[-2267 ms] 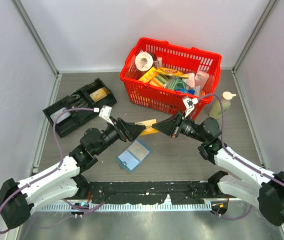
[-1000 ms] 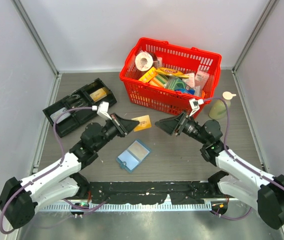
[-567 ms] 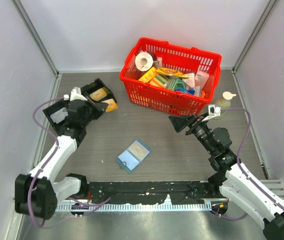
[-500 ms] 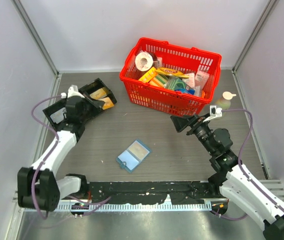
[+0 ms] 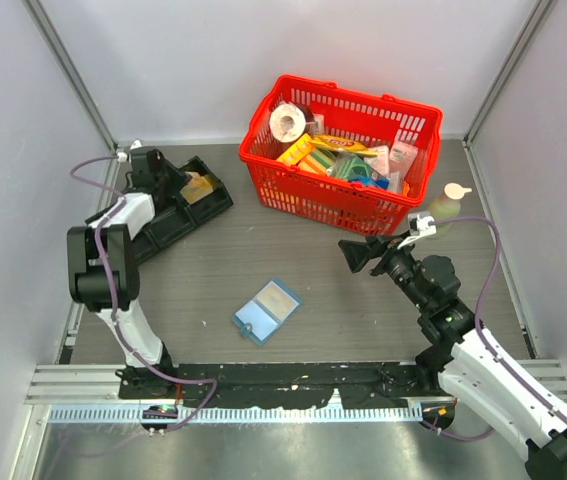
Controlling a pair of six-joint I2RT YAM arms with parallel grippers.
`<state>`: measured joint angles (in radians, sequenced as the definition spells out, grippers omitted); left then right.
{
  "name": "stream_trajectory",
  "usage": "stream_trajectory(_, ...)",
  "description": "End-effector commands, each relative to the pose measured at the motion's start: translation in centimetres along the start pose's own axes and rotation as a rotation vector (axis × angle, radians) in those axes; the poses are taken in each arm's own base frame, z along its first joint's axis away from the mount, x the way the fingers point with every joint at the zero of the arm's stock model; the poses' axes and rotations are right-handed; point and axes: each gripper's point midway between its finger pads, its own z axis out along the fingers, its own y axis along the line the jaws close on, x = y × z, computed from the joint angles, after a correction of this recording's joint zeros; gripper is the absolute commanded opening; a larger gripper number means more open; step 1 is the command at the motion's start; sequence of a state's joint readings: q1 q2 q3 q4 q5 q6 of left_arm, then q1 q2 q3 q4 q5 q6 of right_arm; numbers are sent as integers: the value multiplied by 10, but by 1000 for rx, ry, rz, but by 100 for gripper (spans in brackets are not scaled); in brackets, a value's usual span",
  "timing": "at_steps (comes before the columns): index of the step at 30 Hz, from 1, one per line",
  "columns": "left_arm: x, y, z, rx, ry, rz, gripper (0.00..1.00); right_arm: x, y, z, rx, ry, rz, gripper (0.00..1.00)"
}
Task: Take the credit cards out of the card holder
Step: Place the credit card in the storage box, then remove the credit card from the card holder.
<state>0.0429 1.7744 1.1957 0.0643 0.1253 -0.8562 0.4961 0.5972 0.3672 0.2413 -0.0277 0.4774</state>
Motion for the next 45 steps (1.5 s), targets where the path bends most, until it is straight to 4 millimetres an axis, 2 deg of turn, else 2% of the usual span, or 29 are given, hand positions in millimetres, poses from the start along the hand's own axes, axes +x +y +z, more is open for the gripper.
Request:
stream_trajectory(1,-15,1,28,-20,-5,11,0,-12,15,2,-65,-10,-46,92)
stream_trajectory(4,-19,1,42,-29,1,1,1,-7,16,4,-75,14,-48,91)
stream_trajectory(6,-21,2,45,-45,11,11,16,-5,16,5,-77,23,-50,91)
stream_trajectory(8,-25,4,44,-70,6,36,35,-4,17,6,-85,32,-53,91)
stream_trajectory(11,-34,9,31,-131,-10,88,59,0,19,8,-97,57,-56,91)
stream_trajectory(12,-38,6,25,-134,-19,116,63,4,19,9,-97,79,-55,91)
stream_trajectory(16,-47,-1,-8,-140,-36,182,68,9,23,11,-111,128,-52,90)
stream_trajectory(18,-50,-10,-31,-123,-51,204,66,14,24,11,-120,161,-49,89)
stream_trajectory(20,-46,-21,-55,-95,-64,223,65,20,26,13,-133,193,-47,89)
stream_trajectory(22,-34,-33,-80,-59,-67,238,65,28,28,14,-151,231,-35,89)
stream_trajectory(23,-15,-48,-94,-16,-49,260,65,33,30,16,-165,259,-27,88)
stream_trajectory(24,8,-55,-109,16,-20,281,65,40,30,18,-169,288,-17,88)
stream_trajectory(25,18,-62,-121,42,-12,291,65,42,34,19,-192,305,-10,87)
stream_trajectory(27,53,-69,-147,83,9,329,62,49,39,21,-222,344,7,86)
stream_trajectory(28,79,-73,-159,109,36,353,60,53,39,22,-227,360,14,86)
stream_trajectory(29,92,-78,-176,141,28,362,59,59,39,24,-229,384,22,86)
stream_trajectory(34,179,-57,-218,211,173,315,54,91,39,28,-236,505,34,81)
stream_trajectory(39,248,-36,-249,252,320,276,51,119,51,31,-249,596,3,75)
stream_trajectory(43,289,-12,-260,206,415,308,51,148,62,33,-267,679,-20,67)
stream_trajectory(45,301,5,-261,156,427,347,49,161,67,33,-280,714,-28,62)
